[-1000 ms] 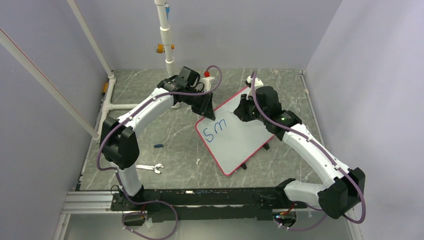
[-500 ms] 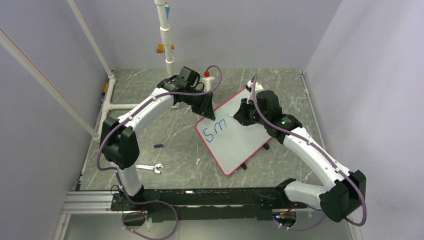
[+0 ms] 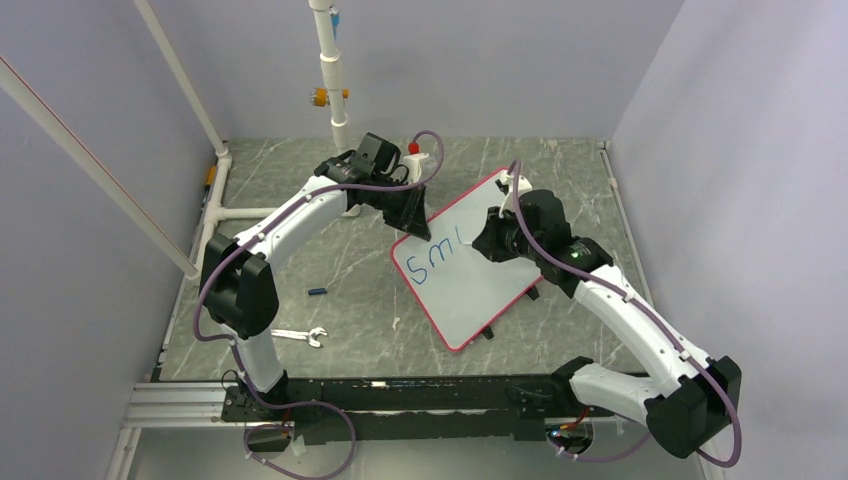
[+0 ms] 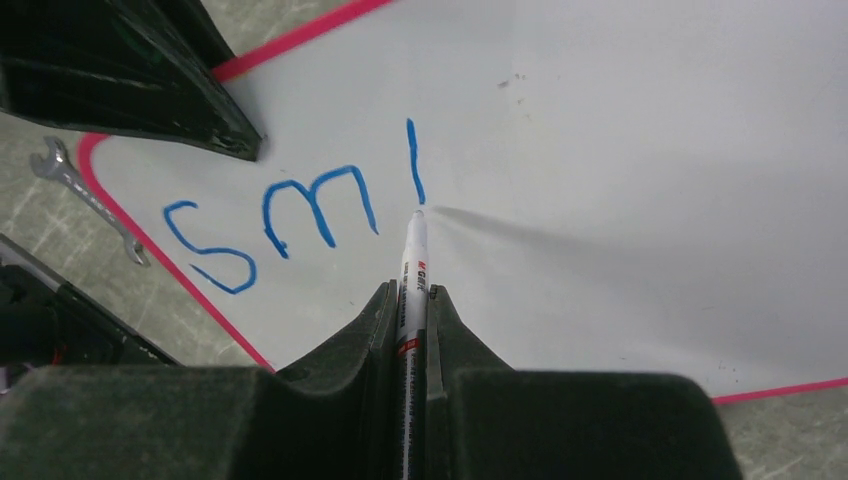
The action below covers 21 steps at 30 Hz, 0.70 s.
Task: Write a sentence on the whiteboard
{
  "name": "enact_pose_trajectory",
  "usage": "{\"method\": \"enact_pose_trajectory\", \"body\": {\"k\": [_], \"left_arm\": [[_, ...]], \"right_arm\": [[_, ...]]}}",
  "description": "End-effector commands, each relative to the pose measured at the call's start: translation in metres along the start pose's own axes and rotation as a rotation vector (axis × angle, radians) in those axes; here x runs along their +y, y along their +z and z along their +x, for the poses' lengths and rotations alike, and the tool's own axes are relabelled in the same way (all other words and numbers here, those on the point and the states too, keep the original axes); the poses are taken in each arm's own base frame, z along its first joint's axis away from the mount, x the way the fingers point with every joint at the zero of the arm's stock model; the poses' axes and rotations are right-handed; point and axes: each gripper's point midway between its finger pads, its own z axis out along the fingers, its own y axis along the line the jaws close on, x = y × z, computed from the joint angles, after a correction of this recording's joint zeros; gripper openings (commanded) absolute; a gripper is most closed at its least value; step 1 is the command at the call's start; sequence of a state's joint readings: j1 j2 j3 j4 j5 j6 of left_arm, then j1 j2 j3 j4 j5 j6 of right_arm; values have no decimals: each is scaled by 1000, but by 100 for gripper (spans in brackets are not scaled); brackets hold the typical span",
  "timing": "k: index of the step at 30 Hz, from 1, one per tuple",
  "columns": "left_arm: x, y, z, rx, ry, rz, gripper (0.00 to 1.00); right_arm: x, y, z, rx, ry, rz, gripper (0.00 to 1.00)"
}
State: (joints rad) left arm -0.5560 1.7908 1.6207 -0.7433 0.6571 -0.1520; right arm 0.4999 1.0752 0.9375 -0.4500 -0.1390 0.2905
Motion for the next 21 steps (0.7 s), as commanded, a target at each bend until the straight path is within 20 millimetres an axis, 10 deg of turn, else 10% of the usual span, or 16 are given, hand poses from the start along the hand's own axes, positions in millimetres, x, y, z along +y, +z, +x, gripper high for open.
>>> {"method": "enact_pose_trajectory", "body": {"k": [1, 12, 21], "left_arm": [[-10, -18, -33, -119, 123, -22, 0], [-10, -16, -32, -117, 120, -21, 0], [-11, -17, -32, -116, 122, -21, 0]], "right_arm": [[17, -24, -51, -126, -23, -33, 0], [25, -5, -91, -178, -24, -40, 0], [15, 17, -75, -138, -5, -19, 0]]}}
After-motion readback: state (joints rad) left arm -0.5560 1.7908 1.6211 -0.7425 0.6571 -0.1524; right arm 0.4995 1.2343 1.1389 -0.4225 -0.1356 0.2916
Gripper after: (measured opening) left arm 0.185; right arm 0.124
